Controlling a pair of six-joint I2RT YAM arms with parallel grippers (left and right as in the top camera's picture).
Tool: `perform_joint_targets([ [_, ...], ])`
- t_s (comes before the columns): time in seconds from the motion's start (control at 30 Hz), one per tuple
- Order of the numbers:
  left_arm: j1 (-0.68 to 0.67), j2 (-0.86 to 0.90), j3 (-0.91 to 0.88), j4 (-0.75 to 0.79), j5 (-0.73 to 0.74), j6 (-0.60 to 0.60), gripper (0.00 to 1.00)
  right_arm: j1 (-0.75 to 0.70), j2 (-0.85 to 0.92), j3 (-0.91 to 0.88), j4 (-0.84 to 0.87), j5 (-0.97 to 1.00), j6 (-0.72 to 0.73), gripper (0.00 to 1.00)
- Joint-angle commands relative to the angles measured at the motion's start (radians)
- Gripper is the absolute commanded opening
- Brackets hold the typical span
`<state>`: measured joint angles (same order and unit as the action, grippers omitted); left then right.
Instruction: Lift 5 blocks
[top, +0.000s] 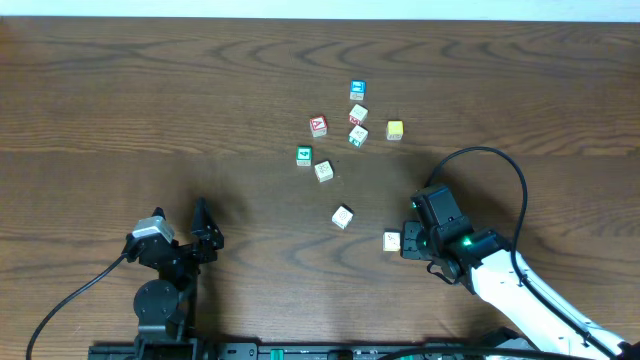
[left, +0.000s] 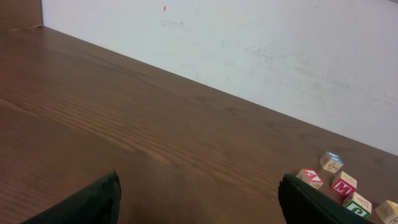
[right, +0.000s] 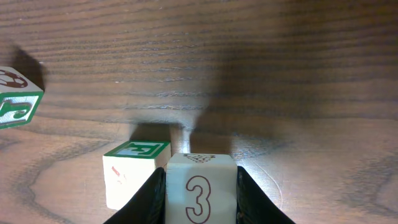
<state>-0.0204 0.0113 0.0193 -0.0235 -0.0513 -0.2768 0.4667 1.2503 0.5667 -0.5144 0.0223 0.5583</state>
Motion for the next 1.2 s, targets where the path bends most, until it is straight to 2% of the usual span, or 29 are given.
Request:
perform_joint_targets([
  [0.0,0.003,0.0,-0.015,-0.046,-0.016,0.006,0.81,0.0,0.011,-0.006,-0.002,0.021,-0.013,0.11],
  [0.53,0.003,0.0,-0.015,-0.046,-0.016,0.006,0.81,0.0,0.135,-0.007,0.04,0.02,0.003,0.12],
  [0.9,0.003,0.0,-0.015,-0.046,-0.016,0.006,0.81,0.0,0.135,-0.006,0.042,0.018,0.003,0.3],
  [1.17,0.003,0.0,-0.015,-0.046,-0.016,0.006,0.81,-0.001,0.135,-0.006,0.056,0.026,0.003,0.36],
])
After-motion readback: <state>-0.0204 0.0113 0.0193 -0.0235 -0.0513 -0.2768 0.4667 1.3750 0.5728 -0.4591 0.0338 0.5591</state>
